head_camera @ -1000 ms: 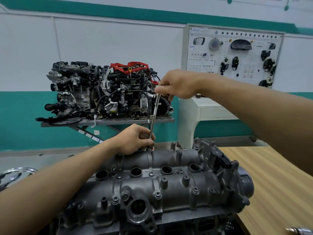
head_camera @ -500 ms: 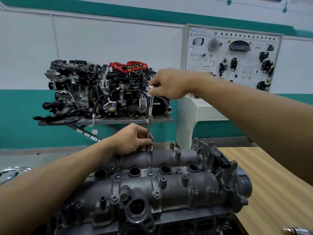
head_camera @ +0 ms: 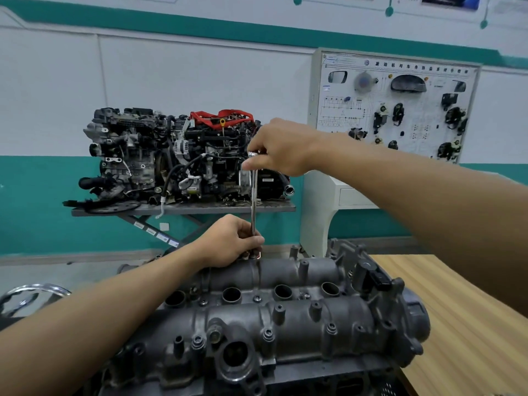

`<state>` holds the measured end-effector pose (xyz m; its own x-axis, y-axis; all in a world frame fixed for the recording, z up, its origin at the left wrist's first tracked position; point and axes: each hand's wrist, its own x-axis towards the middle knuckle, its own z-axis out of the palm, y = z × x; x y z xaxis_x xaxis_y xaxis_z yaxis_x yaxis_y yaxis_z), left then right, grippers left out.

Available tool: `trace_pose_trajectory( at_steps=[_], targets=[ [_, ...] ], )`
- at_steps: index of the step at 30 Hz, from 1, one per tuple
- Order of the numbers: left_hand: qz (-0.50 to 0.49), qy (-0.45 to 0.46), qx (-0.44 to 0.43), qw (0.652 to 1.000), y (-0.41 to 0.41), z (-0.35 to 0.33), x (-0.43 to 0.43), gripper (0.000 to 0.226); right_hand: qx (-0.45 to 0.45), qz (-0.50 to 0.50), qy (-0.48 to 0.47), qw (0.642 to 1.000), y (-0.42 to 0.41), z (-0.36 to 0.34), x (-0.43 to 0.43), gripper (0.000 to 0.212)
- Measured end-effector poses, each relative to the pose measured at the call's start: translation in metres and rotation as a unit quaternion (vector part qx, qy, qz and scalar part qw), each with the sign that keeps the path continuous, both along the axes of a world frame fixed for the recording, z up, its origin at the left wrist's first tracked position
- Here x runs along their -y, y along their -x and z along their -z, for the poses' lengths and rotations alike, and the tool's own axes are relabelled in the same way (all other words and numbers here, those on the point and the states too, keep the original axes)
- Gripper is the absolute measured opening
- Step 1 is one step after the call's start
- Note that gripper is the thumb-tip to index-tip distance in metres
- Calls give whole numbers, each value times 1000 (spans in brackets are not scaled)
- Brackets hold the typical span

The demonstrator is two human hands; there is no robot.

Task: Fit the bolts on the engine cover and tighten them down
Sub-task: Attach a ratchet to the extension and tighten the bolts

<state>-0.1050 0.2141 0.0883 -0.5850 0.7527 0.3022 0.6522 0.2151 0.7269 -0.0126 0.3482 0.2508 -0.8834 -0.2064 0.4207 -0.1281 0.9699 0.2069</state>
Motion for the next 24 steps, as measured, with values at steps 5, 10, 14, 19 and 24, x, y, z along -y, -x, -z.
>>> trace_pose_trajectory(
  at_steps=[5, 10, 14, 19, 24],
  targets=[
    [-4, -3, 3, 1000, -2, -1, 1, 16, -47, 34, -2, 998, 2, 9, 8, 53],
    [-9, 2, -22, 1000, -2, -1, 5, 8, -57, 44, 4, 997, 4, 12, 13, 52],
    [-22, -3, -35, 999, -2, 1, 5, 5, -72, 52, 10, 996, 4, 14, 15, 50],
    [-40, -5, -76, 996, -1, 1, 5, 14, -63, 66, 14, 996, 6, 12, 17, 50],
    [-26, 4, -115, 993, -1, 0, 5, 13, 3, 3, 39, 999, -7, 5, 3, 30]
  ],
)
